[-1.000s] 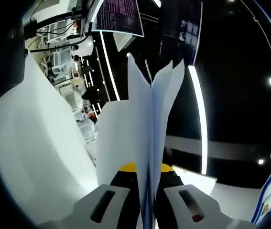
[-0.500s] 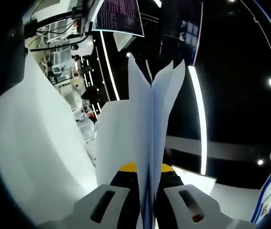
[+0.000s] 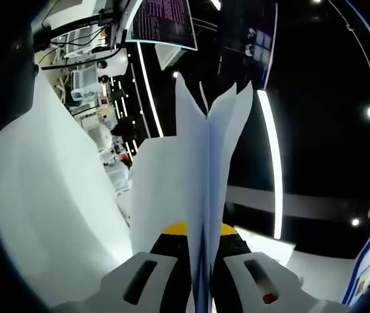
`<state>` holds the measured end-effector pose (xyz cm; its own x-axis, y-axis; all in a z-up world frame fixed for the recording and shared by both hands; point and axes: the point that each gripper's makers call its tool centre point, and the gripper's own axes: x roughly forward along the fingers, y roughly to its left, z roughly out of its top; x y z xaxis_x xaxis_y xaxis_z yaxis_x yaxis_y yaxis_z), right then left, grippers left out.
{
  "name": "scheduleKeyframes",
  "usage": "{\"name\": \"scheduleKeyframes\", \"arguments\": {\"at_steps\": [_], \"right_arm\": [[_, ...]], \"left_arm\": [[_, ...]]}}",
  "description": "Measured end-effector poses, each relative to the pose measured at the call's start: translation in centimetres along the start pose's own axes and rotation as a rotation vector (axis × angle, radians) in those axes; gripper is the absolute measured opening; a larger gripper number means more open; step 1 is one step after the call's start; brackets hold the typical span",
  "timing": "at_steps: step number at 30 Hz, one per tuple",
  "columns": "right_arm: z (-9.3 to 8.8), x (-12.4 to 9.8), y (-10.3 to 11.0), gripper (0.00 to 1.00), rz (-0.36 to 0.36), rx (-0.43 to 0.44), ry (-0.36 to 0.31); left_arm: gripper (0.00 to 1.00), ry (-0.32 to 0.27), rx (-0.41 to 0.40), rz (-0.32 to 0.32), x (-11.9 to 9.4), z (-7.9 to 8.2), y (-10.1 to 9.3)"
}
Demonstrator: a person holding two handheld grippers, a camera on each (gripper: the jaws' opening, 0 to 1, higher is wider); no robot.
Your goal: Organize the stack of printing papers by aligning and flattening the scattered papers on the table
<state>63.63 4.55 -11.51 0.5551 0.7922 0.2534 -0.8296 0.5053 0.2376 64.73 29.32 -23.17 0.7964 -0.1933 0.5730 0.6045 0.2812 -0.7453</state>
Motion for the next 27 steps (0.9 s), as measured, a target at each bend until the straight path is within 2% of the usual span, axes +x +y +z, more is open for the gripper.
{"name": "scheduleKeyframes", "arguments": {"at_steps": [17, 27], "right_arm": [[2.2, -0.2, 3.0, 0.00, 0.050, -0.044, -0.026], [2.5, -0.3, 4.6, 0.00, 0.071, -0.071, -0.023]], "left_arm": [[0.07, 0.001, 0.000, 0.002, 0.0, 0.0, 0.0], [0.08, 0.001, -0.004, 0.001, 0.0, -0.1, 0.0]]}}
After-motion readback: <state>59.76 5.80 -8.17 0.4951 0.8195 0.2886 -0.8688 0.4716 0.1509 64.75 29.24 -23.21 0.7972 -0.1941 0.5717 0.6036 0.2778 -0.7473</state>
